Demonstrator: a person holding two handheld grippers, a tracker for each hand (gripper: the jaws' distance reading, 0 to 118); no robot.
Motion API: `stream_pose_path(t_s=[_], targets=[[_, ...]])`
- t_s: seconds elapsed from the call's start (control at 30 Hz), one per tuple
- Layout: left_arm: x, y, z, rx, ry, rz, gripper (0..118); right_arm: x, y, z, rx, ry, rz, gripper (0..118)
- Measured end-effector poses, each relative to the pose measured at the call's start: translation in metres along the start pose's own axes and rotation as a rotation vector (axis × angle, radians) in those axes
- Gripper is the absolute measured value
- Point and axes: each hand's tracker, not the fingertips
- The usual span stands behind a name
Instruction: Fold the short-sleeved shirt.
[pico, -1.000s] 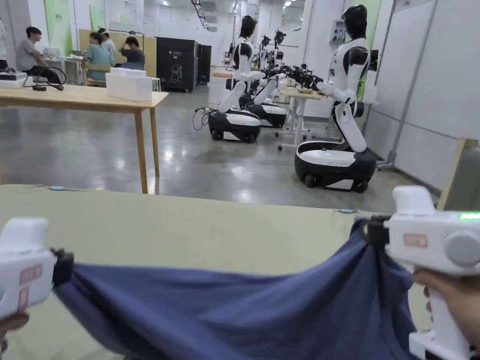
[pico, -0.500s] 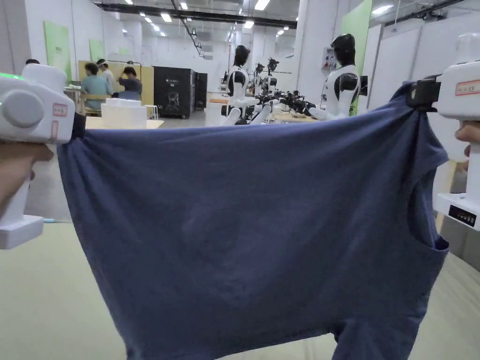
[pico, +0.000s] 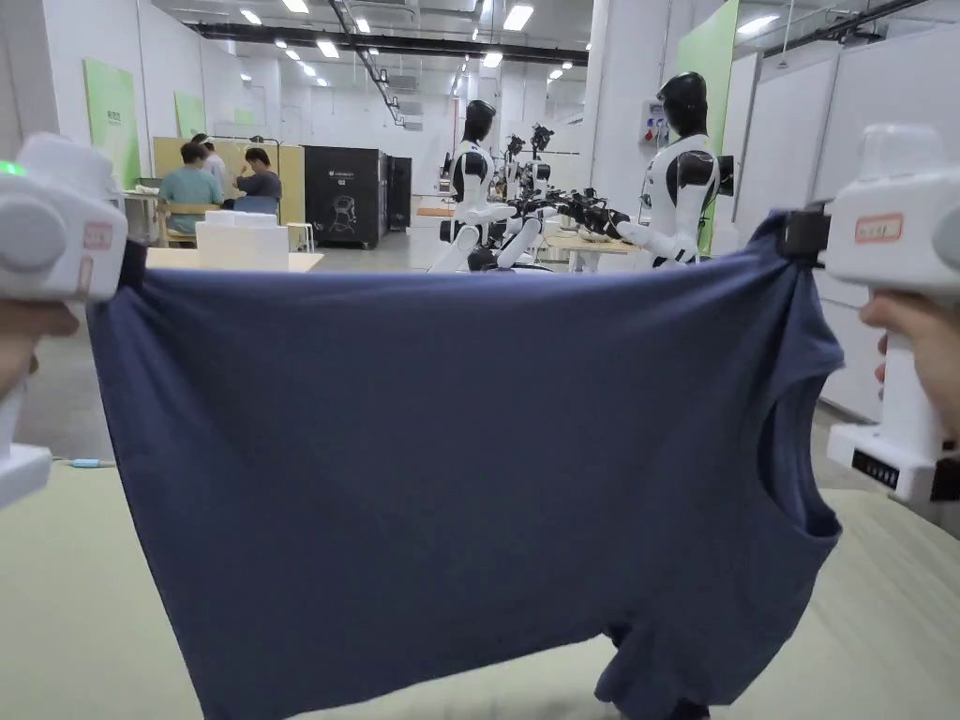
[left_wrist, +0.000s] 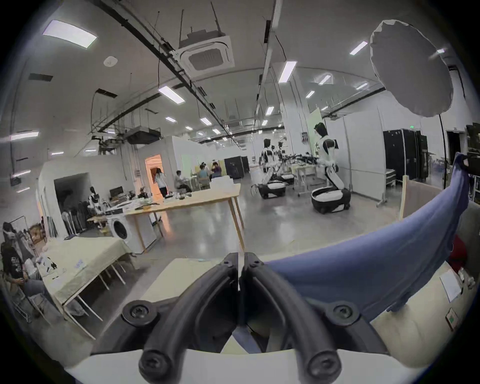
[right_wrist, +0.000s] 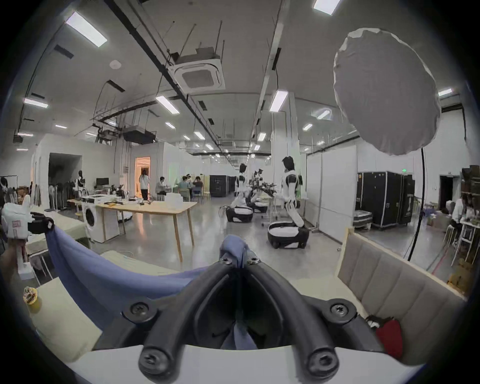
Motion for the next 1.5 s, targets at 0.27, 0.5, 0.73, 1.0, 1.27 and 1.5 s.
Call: stream_pose_path(t_s=[0.27,0.5,0.73,1.0,1.27,1.5], targets=[[0.024,-0.083,0.019,-0.042,-0.028,0.030,0,0.002,-0.089,0.018,-0.050,-0.046,-0.022,4],[0.023,-0.128,0.115,-0.067,-0.111,0.080,0,0.014,-0.128,0.114,-0.106,-0.035,-0.013,4],[0.030,-0.249,0.210,-0.234,-0.166,0.037,0,0.014,-0.244,0.225,-0.291,0.026,0.048,4],[0.047,-0.406,0.246,-0.563,-0.211,0.035,0,0.007,-0.422,0.272,-0.619,0.052,0.110,4],[0.049,-0.375,0.284,-0.347,-0.235,-0.006,116,0.003,-0.406,0.291,-0.555,0.046,0.028,117],[0.031,-0.399,0.319,-0.476,-0.162,0.088,24,-0.027,-0.378,0.331,-0.544,0.001,0.088,0]])
